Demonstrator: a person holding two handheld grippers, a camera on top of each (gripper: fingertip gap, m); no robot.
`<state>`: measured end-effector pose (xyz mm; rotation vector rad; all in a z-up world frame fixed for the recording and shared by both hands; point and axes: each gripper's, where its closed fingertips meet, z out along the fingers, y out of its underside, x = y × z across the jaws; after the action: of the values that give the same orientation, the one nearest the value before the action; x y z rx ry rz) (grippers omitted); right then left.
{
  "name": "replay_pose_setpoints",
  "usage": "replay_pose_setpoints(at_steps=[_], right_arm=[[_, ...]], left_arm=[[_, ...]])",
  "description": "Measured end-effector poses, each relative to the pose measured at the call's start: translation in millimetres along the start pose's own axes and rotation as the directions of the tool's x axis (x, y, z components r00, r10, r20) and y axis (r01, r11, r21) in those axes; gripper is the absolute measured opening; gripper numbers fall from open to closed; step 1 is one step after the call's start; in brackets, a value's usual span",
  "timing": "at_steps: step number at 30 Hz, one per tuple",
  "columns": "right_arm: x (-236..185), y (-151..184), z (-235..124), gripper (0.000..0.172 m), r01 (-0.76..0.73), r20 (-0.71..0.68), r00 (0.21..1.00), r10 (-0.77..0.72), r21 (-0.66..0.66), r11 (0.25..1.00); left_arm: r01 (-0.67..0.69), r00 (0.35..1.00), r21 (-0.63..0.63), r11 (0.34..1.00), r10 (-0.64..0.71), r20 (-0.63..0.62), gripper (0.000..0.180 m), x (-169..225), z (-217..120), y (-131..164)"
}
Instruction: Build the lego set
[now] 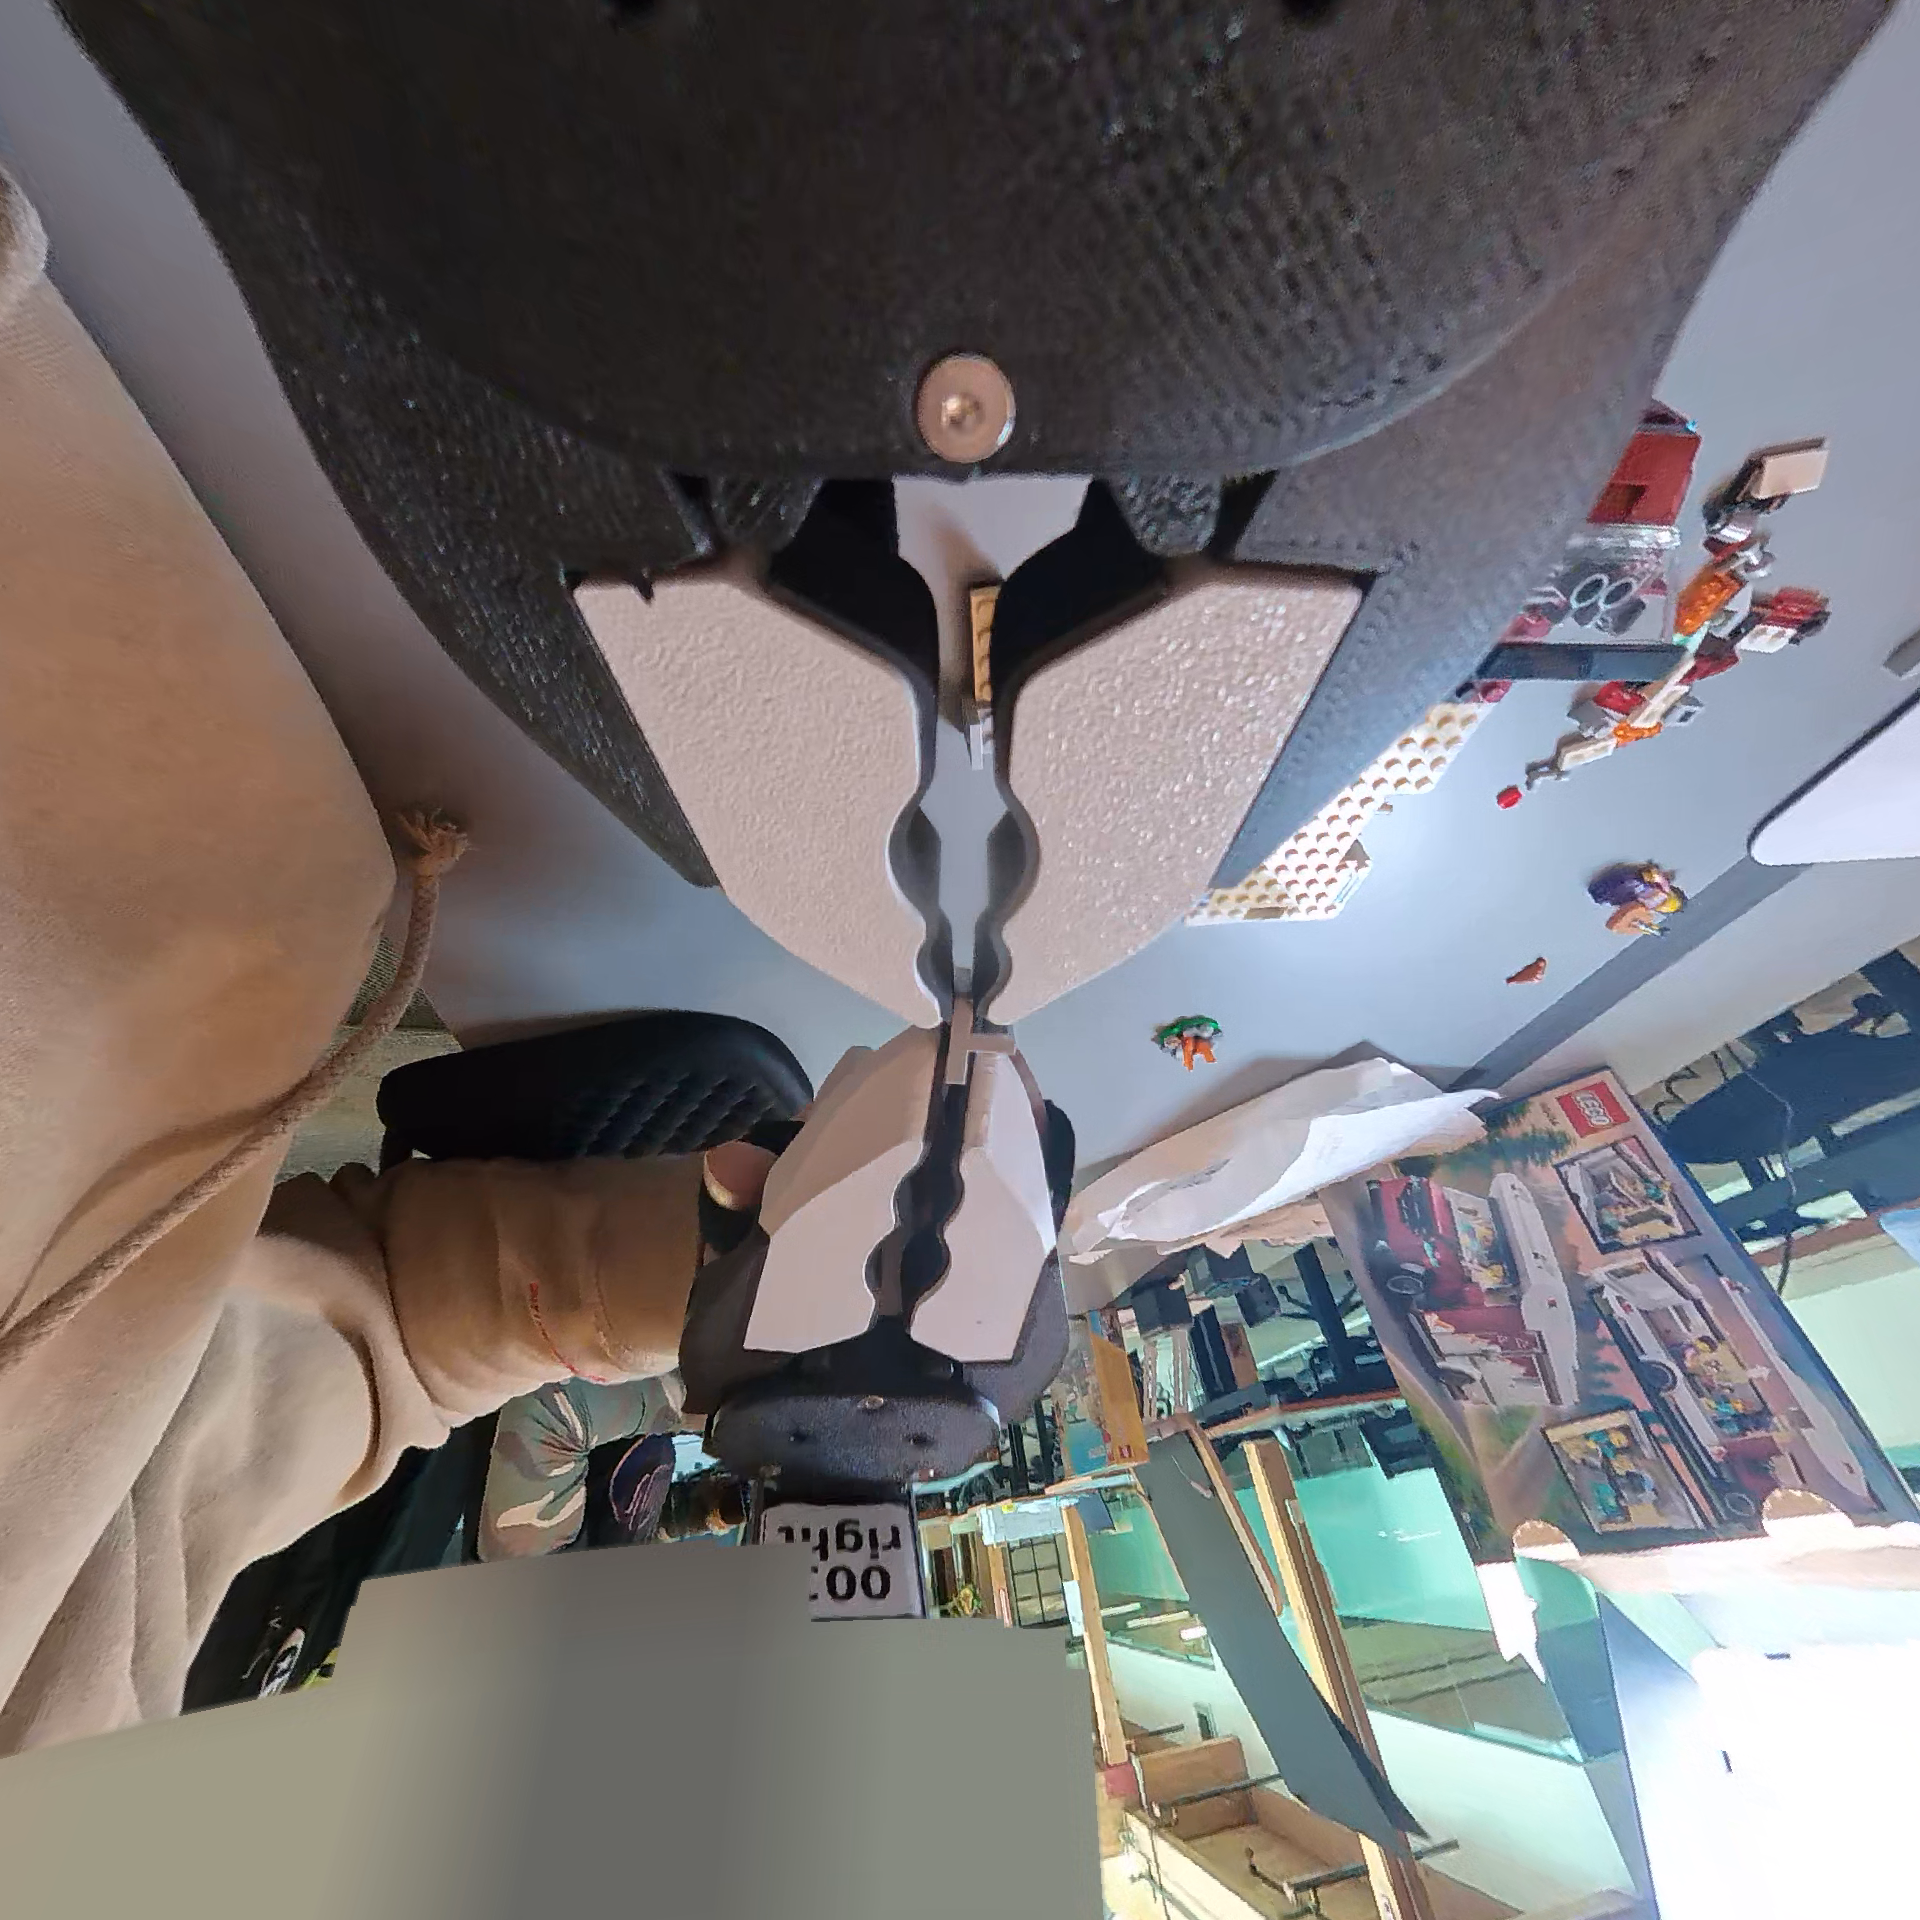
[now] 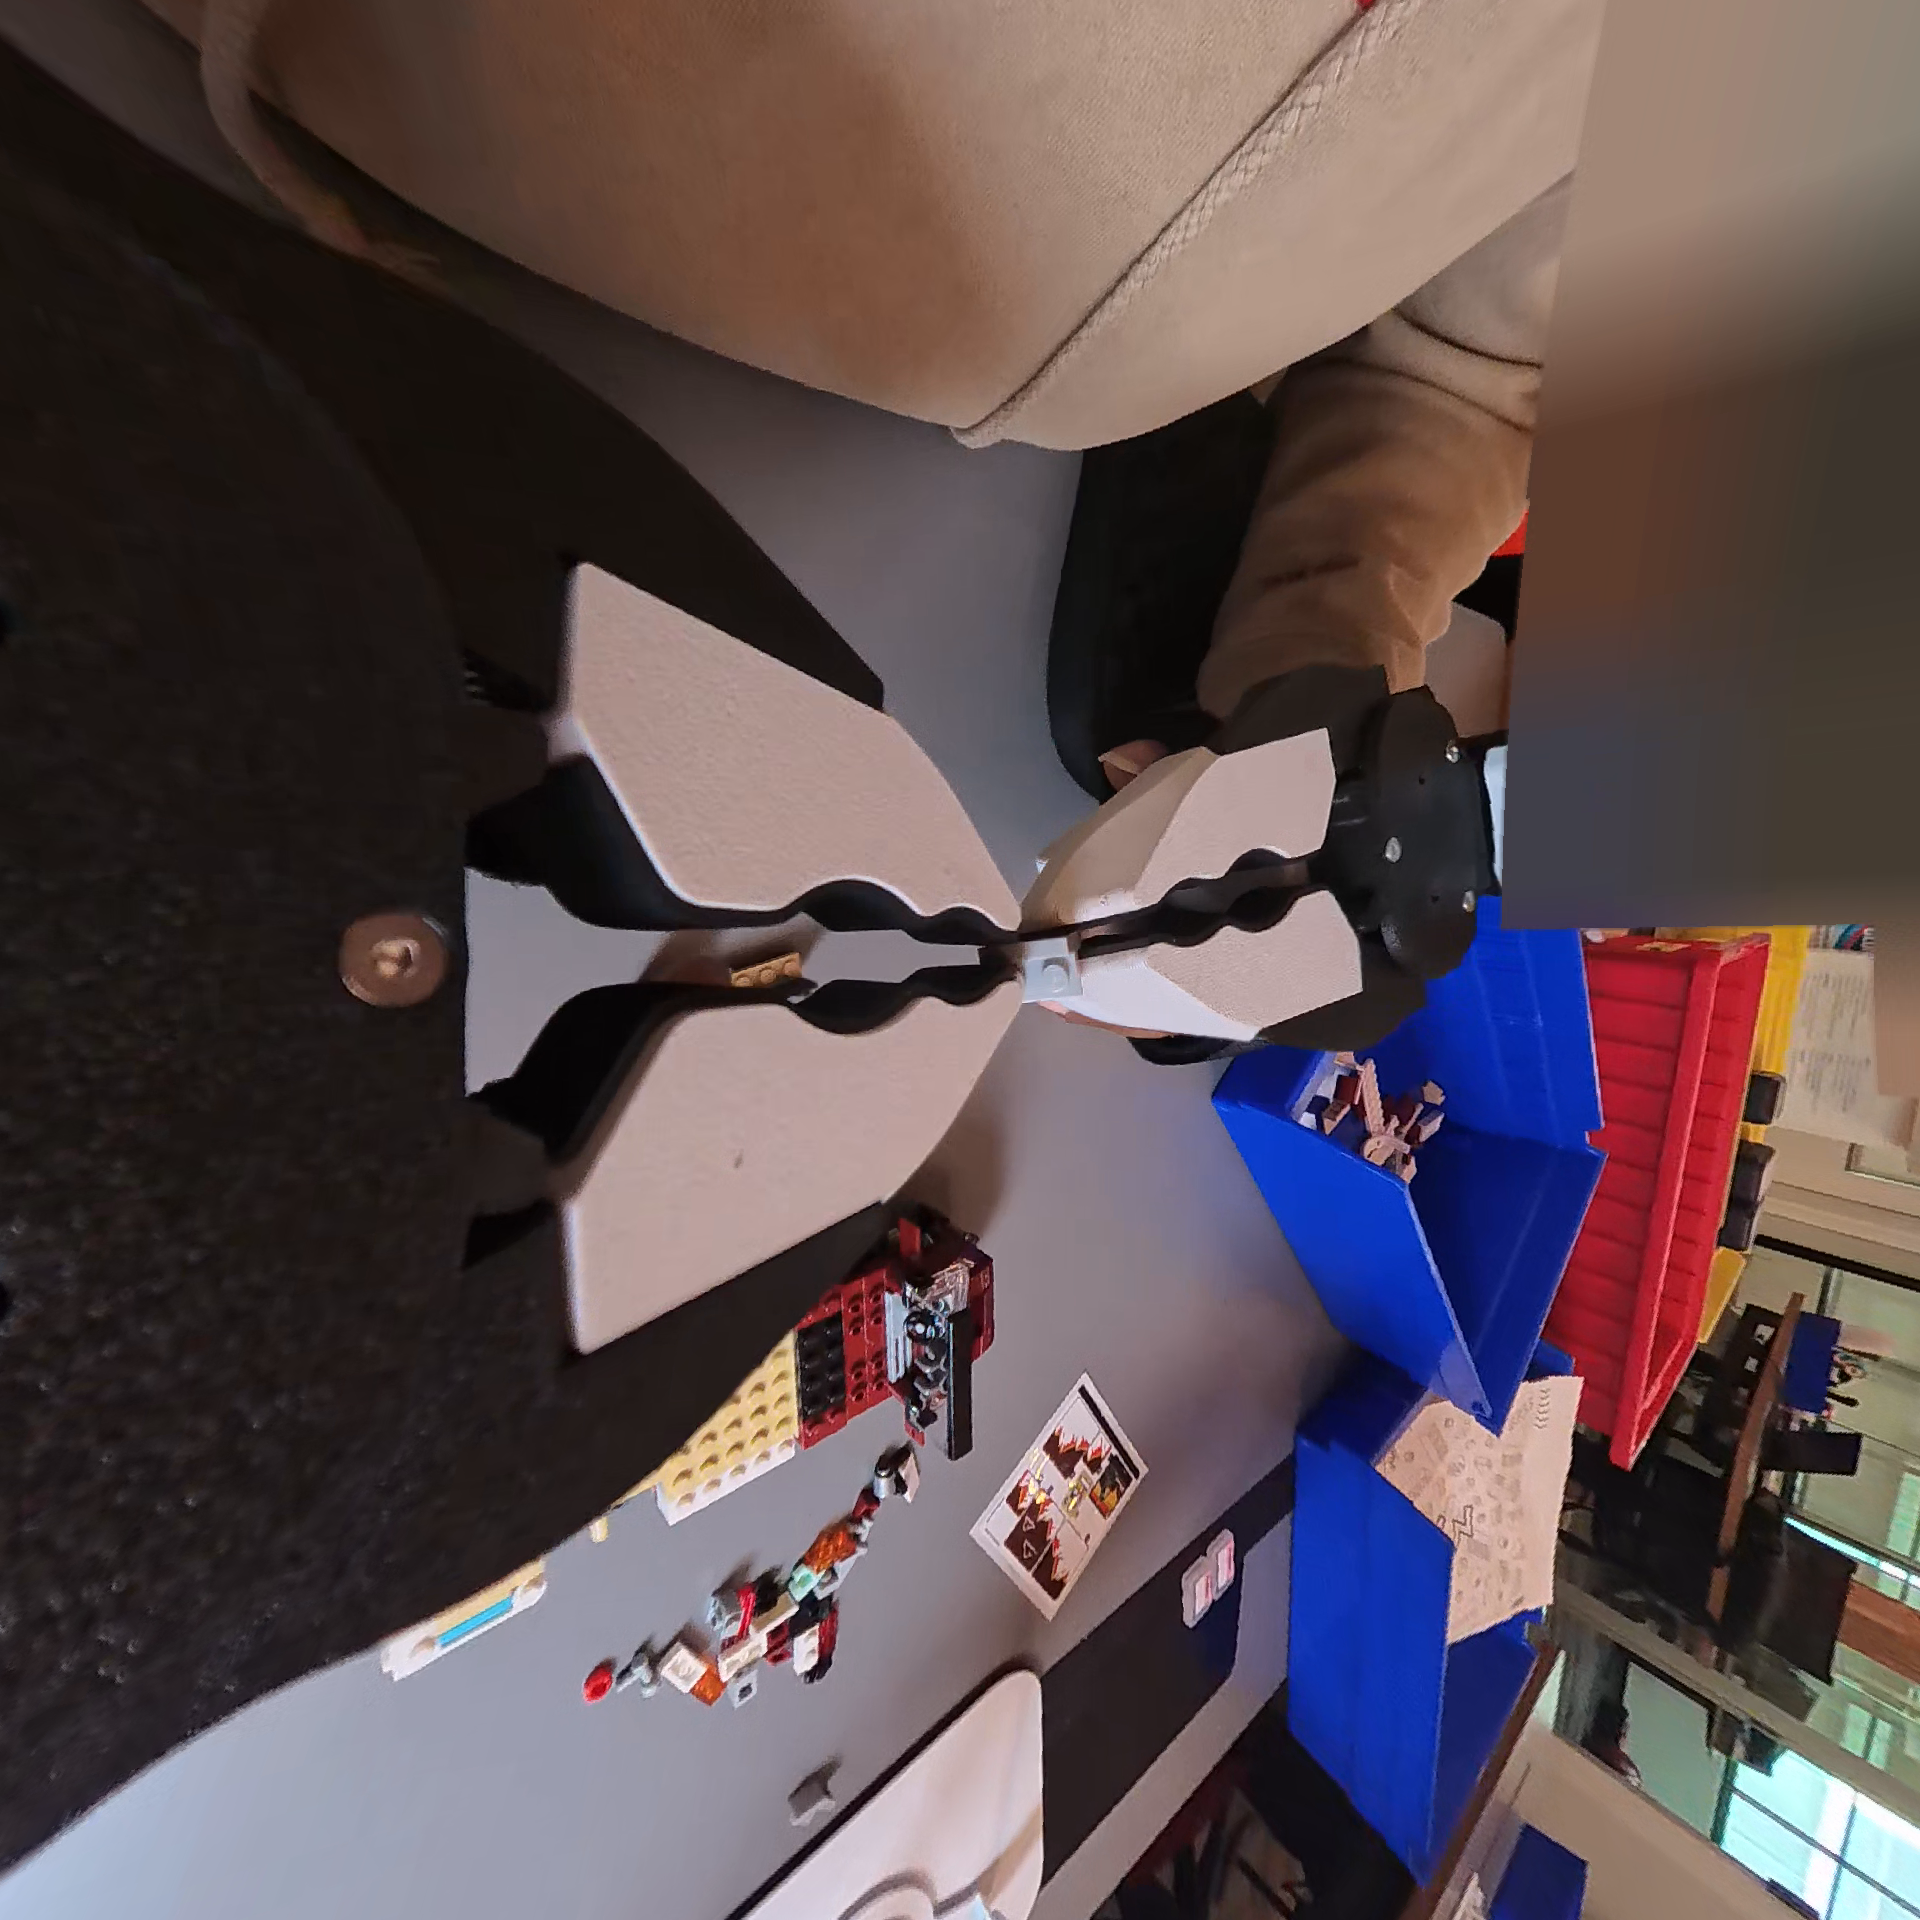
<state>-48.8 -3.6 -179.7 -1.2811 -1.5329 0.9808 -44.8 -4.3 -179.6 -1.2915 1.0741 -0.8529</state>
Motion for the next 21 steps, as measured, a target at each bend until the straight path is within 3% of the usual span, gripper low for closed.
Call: replay_pose_setpoints(at_steps=[2,4,10,14,21], right_arm=[[2,7,1,0.003,0.009,0.002,1.000,-0.008,-0.051,0.999],[4,18,-2,0.003,0.006,0.026,1.000,-0.002,-0.127,0.992],[9,73,-9,0.003,0.009,0.062,0.998,0.018,-0.414,0.910],[0,87,0,0.003,0.044,0.120,0.993,0.016,-0.480,0.876],[-2,98,11,0.004,0.106,0.168,0.986,-0.011,-0.568,0.816]], left_arm=[[0.019,1.000,-0.063,0.998,-0.019,-0.003,0.004,-3,1,10],[0.025,0.999,-0.180,0.983,-0.021,0.028,0.017,-12,0,29],[0.047,0.998,-0.564,0.825,-0.061,-0.006,0.024,-10,-9,102],[0.037,0.998,-0.635,0.772,-0.054,-0.007,0.017,-13,-4,118],[0.053,0.998,-0.638,0.769,-0.067,0.002,0.003,-14,1,118]])
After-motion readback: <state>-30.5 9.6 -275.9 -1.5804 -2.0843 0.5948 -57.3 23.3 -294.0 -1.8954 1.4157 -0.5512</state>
